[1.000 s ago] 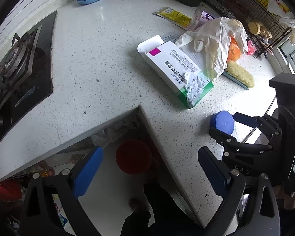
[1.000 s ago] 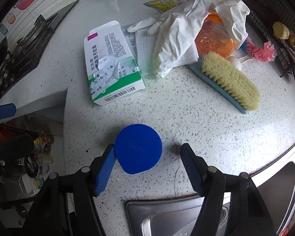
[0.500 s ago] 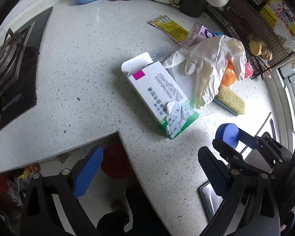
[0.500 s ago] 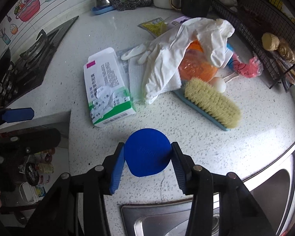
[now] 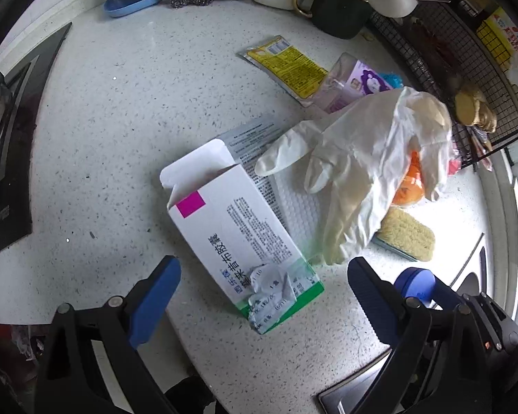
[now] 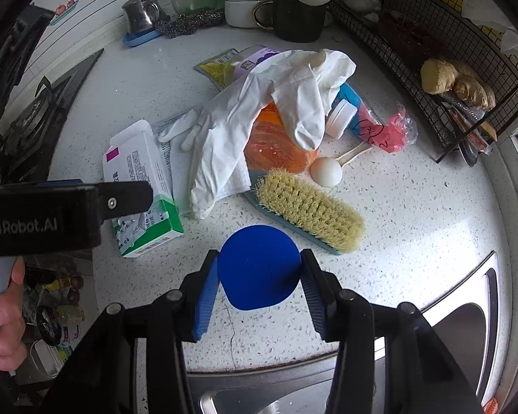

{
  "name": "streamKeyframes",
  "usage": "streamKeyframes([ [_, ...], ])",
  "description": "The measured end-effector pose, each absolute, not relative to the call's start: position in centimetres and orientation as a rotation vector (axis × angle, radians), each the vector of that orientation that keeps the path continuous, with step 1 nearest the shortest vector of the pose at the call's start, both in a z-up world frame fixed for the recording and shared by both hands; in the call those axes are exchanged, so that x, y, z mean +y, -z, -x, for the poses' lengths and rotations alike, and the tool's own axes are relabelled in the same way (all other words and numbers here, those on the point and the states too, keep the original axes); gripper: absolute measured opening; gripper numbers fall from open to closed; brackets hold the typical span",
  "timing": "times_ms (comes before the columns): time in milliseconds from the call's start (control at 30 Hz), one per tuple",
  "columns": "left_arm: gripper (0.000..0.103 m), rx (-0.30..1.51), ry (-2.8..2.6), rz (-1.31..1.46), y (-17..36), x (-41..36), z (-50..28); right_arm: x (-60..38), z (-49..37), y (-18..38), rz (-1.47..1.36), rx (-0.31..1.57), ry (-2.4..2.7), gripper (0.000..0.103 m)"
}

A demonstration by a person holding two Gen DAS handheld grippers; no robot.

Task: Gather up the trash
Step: 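Grasp the white medicine box with the left tool while the right holds the lid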

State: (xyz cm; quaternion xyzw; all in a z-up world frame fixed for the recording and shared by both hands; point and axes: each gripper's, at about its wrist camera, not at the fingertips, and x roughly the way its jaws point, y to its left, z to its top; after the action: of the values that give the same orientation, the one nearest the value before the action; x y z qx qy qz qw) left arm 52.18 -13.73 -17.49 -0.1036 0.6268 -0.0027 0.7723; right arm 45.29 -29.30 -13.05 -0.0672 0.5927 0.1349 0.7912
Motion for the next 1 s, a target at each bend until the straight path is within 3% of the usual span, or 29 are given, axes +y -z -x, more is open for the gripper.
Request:
streamKeyframes([
  [267,0.097,1.434,-0.026,0.249,21.1,-12.2,-53.5,-29.2,-45.9,14.1,0.099,1.308,-0.308,0.043],
  [733,0.092,1.443,0.033,0.264,21.9,-12.8,-55.3,-28.3,-45.8,15.1,0.081,1.335,-0.300,0.043],
  [833,0.079,1.452,0.004,0.190,22.1,-13.7,-55.9,-28.5,-45.5,15.0,0.076,1.338,-0.296,0.043],
  [1000,0.069,1.471,0.043,0.153,22.2,-14.5,-55.3,-28.4,-45.2,14.7,0.076,1.332,-0.281,0.043],
])
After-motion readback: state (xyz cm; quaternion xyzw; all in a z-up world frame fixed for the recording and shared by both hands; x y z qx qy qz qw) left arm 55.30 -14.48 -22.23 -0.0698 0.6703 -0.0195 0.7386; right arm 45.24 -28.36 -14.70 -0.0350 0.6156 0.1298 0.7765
